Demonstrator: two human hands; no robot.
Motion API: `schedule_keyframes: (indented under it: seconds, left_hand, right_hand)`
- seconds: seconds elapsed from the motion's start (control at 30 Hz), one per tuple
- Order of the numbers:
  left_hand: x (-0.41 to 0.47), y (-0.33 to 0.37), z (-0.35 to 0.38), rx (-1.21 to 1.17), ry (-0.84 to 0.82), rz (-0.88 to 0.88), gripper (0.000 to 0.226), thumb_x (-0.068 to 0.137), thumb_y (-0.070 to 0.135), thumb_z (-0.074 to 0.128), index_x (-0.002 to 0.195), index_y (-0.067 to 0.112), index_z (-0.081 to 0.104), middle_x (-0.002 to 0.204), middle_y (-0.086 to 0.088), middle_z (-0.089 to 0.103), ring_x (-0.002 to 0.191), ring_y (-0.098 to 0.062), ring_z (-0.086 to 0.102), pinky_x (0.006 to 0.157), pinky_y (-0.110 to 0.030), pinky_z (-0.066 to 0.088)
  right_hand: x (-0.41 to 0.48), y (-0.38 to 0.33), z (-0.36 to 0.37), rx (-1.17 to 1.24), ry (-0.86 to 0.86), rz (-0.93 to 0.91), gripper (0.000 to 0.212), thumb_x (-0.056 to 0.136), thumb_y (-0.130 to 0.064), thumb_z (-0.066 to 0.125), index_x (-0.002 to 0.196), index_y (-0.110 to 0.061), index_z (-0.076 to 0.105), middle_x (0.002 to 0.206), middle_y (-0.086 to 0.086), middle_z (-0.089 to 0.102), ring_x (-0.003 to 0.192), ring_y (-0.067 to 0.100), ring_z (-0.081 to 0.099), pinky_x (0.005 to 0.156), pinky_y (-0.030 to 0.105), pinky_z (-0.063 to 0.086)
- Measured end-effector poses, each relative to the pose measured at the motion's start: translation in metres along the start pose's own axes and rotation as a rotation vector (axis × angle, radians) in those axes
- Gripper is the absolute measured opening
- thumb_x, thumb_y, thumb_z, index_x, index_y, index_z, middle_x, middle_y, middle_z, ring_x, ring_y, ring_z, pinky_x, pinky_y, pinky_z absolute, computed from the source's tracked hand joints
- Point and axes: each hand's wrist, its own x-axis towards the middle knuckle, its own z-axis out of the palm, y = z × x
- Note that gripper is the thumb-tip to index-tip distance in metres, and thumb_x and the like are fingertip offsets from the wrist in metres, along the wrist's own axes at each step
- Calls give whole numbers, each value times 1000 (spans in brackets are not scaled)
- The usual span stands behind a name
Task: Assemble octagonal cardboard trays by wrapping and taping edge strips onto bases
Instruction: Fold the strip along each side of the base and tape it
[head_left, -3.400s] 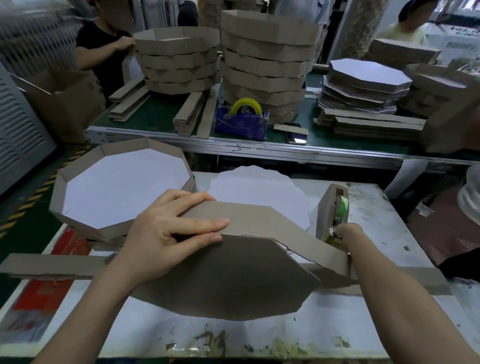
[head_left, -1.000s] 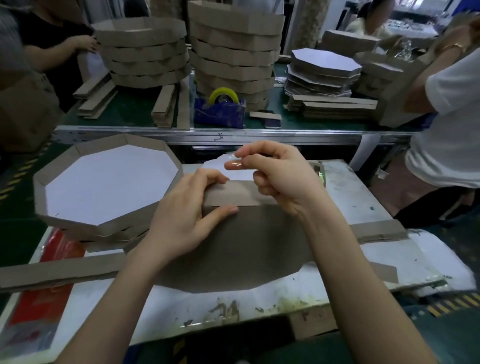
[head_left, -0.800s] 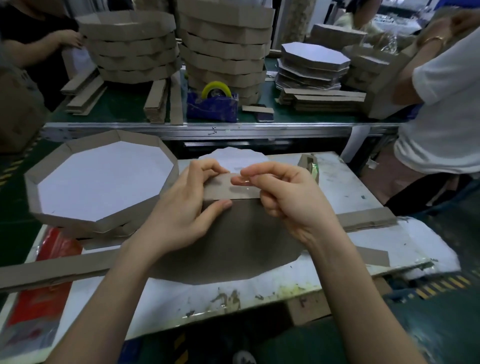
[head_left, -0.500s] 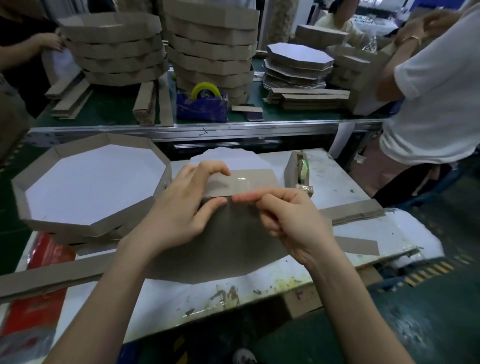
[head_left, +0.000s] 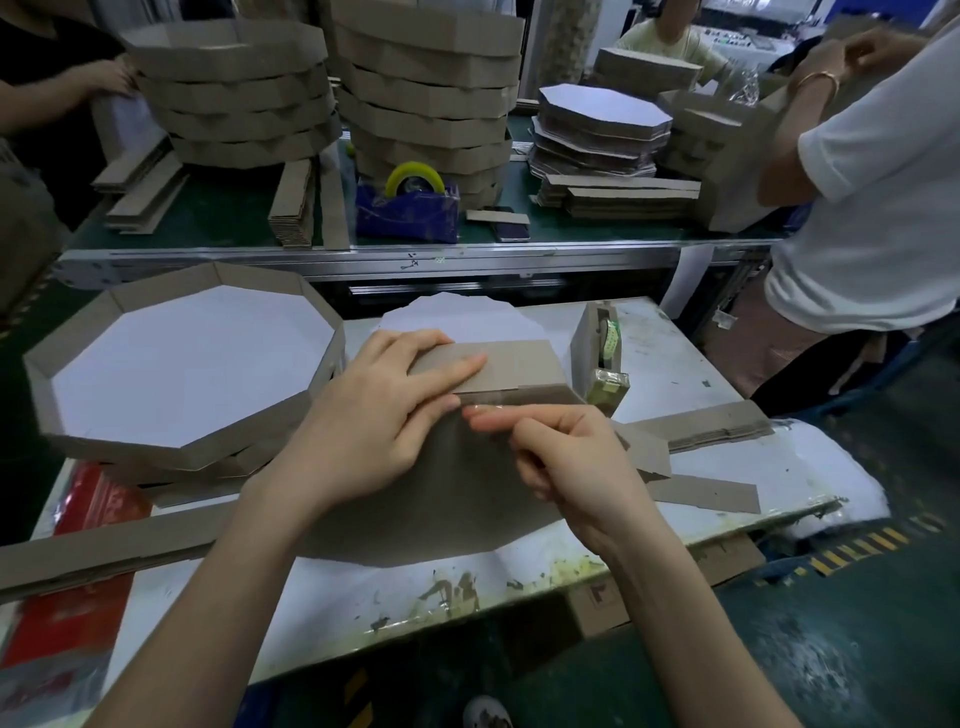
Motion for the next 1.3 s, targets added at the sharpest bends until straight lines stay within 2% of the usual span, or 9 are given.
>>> schedule_keyframes:
  seconds: [0.07, 0.2, 0.37, 0.57, 0.73, 0.87, 1.07, 1.2, 1.3]
  left_hand:
    - [-1, -1, 0, 9, -6, -5, 49, 96, 43, 30, 142, 36, 46, 138, -3, 48, 125, -21, 37, 97, -39, 43]
    - [3, -1, -2, -3, -21, -23, 45, 96, 43, 32, 138, 45, 47, 139, 0, 47, 127, -19, 37, 95, -39, 45]
    - [11, 6, -4, -76, 70, -111, 40, 87, 55, 37, 121, 54, 59, 132, 8, 58, 125, -14, 45, 101, -45, 41]
    - [28, 18, 2, -43, 133, -175, 48, 80, 79, 43, 107, 49, 69, 125, 9, 65, 119, -15, 54, 102, -48, 38]
    - [30, 12, 4, 2, 153, -127, 39, 79, 61, 55, 109, 42, 71, 117, 3, 70, 107, -24, 61, 90, -40, 40]
    - [28, 11, 5, 55, 144, -88, 38, 79, 56, 58, 110, 40, 71, 115, 2, 70, 101, -26, 63, 83, -39, 41]
    - [28, 8, 5, 169, 121, -44, 58, 80, 64, 43, 118, 28, 69, 112, 7, 69, 98, -25, 62, 78, -39, 43]
    - [26, 10, 7, 249, 118, -43, 64, 78, 61, 61, 124, 16, 66, 120, 1, 68, 100, -27, 65, 79, -40, 48]
    - [20, 10, 5, 315, 46, -59, 76, 71, 55, 76, 133, 13, 59, 128, -2, 64, 109, -28, 62, 86, -42, 47]
  right_hand:
    - [3, 4, 2, 16, 6, 15, 41, 90, 4, 47, 86, -16, 82, 69, 10, 69, 39, 7, 34, 40, 16, 29]
    - [12, 10, 2, 35, 26, 4, 33, 85, -5, 51, 89, -15, 82, 81, 22, 70, 40, 8, 33, 41, 17, 29]
    - [17, 19, 1, 18, 11, -19, 30, 77, -18, 54, 89, -20, 82, 48, -4, 53, 40, 8, 33, 43, 17, 30]
    - [21, 19, 3, 64, 50, -18, 28, 75, -15, 54, 79, -18, 81, 45, -2, 40, 40, 9, 31, 42, 16, 28]
    - [20, 35, 13, -95, 163, 76, 33, 82, -2, 51, 67, -9, 79, 67, 28, 66, 38, 7, 36, 44, 20, 32]
    - [17, 47, 7, -76, 352, -122, 55, 89, 8, 45, 47, -21, 66, 69, 9, 74, 47, 6, 50, 52, 19, 40]
    - [42, 10, -25, -163, 523, -595, 34, 84, -2, 43, 61, -10, 66, 64, 4, 67, 47, 10, 48, 48, 20, 37]
    - [67, -1, -46, -323, 540, -554, 32, 90, 0, 46, 84, -19, 70, 77, -14, 64, 64, 3, 54, 60, 17, 40]
    - [79, -4, -54, -506, 288, -320, 23, 103, -12, 48, 112, -20, 68, 106, -7, 69, 98, 6, 63, 85, 21, 47]
